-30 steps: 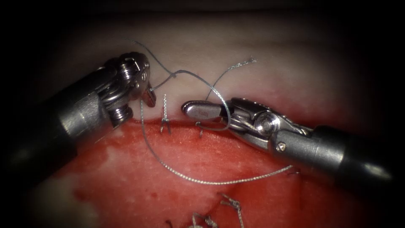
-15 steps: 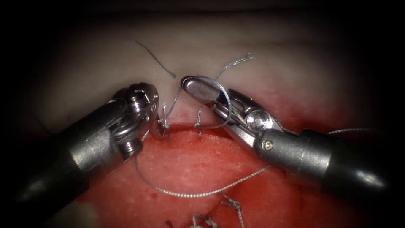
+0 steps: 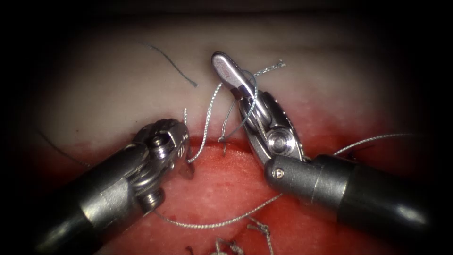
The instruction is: Wound Closure
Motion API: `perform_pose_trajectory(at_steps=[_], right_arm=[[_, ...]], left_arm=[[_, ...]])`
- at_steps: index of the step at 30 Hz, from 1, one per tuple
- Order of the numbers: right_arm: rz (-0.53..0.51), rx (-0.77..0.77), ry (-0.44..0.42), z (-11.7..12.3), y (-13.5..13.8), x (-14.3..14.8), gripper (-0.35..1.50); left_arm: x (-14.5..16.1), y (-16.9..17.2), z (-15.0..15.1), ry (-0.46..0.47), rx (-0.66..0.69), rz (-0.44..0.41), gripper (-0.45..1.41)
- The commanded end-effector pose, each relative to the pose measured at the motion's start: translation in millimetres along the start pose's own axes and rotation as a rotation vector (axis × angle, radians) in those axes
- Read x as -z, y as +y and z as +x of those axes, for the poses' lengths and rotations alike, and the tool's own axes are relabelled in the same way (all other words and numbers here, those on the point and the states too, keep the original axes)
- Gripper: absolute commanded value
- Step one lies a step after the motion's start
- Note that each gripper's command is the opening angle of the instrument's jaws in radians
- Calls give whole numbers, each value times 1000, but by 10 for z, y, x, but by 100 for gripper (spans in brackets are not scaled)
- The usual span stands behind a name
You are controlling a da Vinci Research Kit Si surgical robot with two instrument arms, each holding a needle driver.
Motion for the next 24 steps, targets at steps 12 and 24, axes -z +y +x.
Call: perform_pose_trajectory(at_steps=[12,24], right_arm=[[480,-36,96,-22,-13,-1,-35],[695,-189,220,-12,1,2,42]], left_arm=[[17,26,5,-10,-37,-17,-45],[3,19,-4,-30,-46,-37,-45]])
